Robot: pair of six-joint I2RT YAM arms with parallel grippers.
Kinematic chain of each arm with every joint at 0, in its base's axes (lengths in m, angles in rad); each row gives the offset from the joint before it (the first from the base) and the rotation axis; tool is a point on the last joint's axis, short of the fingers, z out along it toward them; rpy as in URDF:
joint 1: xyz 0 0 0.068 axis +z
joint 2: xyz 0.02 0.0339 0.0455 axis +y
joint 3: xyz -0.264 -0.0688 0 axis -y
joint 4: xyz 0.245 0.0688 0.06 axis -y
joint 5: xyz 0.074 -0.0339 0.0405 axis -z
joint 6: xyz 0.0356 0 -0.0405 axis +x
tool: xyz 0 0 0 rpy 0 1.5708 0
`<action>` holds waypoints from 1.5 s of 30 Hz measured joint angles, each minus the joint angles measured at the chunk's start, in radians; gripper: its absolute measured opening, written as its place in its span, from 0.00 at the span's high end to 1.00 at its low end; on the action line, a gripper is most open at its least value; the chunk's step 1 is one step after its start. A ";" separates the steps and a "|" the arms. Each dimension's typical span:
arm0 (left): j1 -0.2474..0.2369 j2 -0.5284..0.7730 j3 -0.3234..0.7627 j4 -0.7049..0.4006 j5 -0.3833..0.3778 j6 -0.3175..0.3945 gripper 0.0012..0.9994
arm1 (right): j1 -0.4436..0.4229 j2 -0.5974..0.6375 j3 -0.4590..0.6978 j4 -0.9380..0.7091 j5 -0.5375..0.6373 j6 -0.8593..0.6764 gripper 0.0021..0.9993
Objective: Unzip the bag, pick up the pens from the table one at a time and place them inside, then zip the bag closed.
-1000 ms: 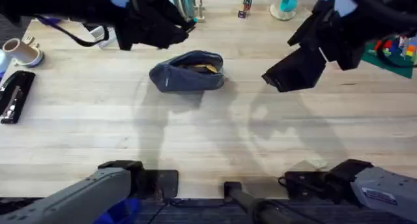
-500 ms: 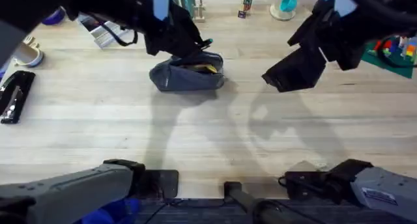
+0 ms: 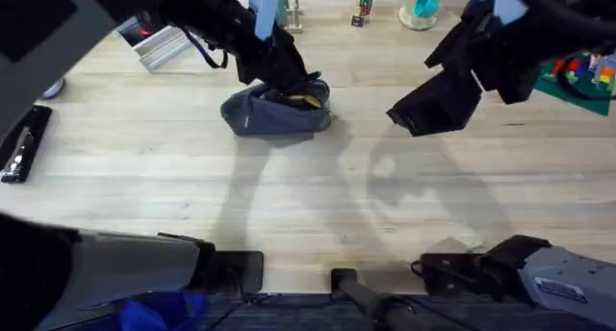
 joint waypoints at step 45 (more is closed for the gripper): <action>-0.085 0.148 0.000 0.056 -0.257 -0.024 0.21 | 0.000 0.000 0.000 0.000 0.000 0.003 0.00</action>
